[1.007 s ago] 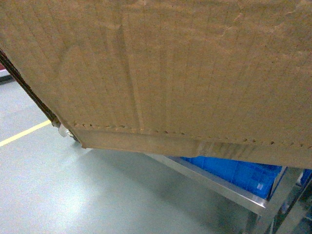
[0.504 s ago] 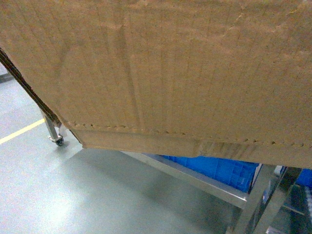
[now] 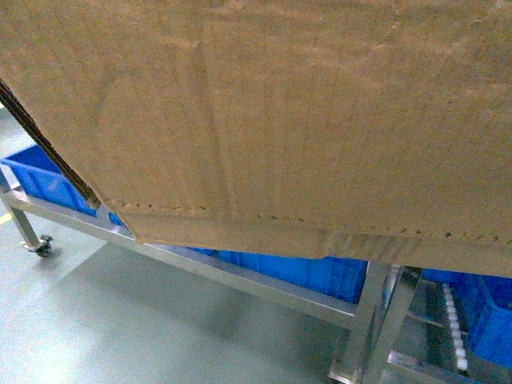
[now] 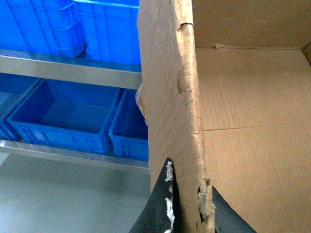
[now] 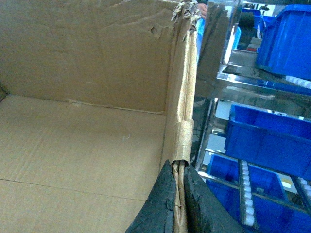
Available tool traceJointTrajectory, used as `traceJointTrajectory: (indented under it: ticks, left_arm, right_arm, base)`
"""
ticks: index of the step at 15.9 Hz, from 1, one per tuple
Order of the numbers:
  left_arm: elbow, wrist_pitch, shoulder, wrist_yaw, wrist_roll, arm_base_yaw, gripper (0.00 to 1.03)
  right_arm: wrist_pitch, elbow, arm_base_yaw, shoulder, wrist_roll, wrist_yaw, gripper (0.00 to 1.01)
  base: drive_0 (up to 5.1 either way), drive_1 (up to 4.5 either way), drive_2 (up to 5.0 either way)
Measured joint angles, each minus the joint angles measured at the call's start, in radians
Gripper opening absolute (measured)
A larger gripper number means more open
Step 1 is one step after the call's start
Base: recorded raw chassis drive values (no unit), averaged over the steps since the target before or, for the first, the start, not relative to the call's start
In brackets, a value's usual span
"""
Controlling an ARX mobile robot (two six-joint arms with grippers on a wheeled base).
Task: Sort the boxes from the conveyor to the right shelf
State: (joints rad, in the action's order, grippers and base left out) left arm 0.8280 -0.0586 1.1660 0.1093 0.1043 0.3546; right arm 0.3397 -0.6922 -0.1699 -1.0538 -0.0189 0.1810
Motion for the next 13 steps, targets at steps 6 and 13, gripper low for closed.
traceJointTrajectory:
  ticks: [6,13]
  left_arm:
    - [0.000,-0.001,0.002,-0.001,0.000,0.000,0.04]
    - [0.000,0.000,0.002,0.000,0.000,0.000,0.04]
  right_arm:
    - [-0.001,0.000,0.000,0.001,0.000,0.002,0.02]
    - [-0.001,0.000,0.000,0.000,0.000,0.002,0.02]
  base:
    - [-0.9,-0.89,-0.9]
    - [-1.1,-1.13,-1.1]
